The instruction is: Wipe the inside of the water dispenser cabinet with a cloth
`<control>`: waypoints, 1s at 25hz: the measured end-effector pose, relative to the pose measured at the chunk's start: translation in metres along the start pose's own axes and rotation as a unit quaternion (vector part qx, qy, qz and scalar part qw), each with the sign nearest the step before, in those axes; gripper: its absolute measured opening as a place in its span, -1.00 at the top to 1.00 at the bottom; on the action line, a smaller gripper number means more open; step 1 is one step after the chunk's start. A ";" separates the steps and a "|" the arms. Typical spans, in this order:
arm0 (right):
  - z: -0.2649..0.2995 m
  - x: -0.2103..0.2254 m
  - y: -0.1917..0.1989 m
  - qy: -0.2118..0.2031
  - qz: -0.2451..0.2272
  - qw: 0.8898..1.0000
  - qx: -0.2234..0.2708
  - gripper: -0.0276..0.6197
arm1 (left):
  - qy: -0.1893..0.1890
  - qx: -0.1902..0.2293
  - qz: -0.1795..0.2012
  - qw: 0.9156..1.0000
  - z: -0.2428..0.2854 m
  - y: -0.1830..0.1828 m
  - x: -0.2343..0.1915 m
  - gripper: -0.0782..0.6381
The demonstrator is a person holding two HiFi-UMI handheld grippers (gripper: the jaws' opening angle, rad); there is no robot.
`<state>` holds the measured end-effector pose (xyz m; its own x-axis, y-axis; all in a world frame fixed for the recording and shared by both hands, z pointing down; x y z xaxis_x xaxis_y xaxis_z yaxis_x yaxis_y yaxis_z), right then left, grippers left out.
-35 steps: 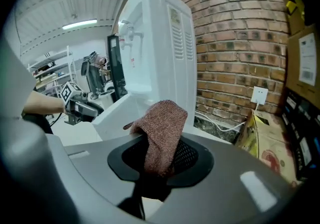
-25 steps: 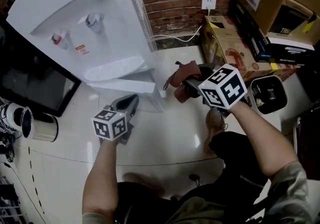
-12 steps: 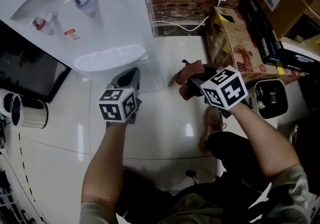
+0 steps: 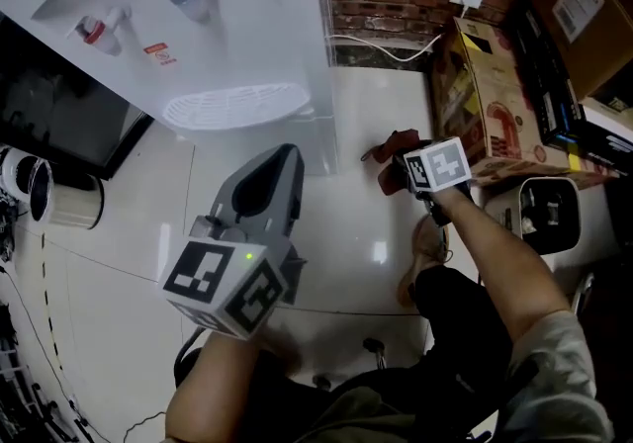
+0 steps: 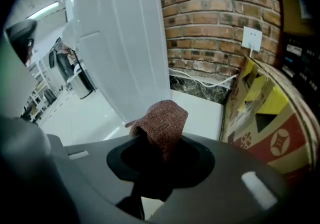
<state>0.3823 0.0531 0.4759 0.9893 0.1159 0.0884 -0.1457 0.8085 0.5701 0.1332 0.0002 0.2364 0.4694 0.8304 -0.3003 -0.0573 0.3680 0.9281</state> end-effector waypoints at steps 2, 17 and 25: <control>0.019 0.005 0.006 0.000 0.028 1.000 -0.009 0.53 | -0.007 -0.003 0.022 1.000 -0.012 0.002 0.002 0.78; 0.045 0.006 0.005 -0.020 0.085 0.995 -0.042 0.27 | -0.033 -0.031 0.018 0.999 -0.041 0.000 -0.020 0.78; -0.181 -0.034 -0.097 -0.017 0.039 0.975 0.219 0.82 | -0.017 0.040 0.021 0.999 -0.058 -0.026 0.016 0.78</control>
<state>0.3642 0.0753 0.2701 0.9757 0.1420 0.1670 -0.2151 0.4742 0.8537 0.0906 0.0284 0.1950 0.4974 0.8296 -0.2539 -0.0073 0.2967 0.9549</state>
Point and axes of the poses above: the fingertips, and each gripper's own axes: z forward along the fingers, x to its right, y out of its underside, the point moved 5 cm from there along -z, backward along the fingers
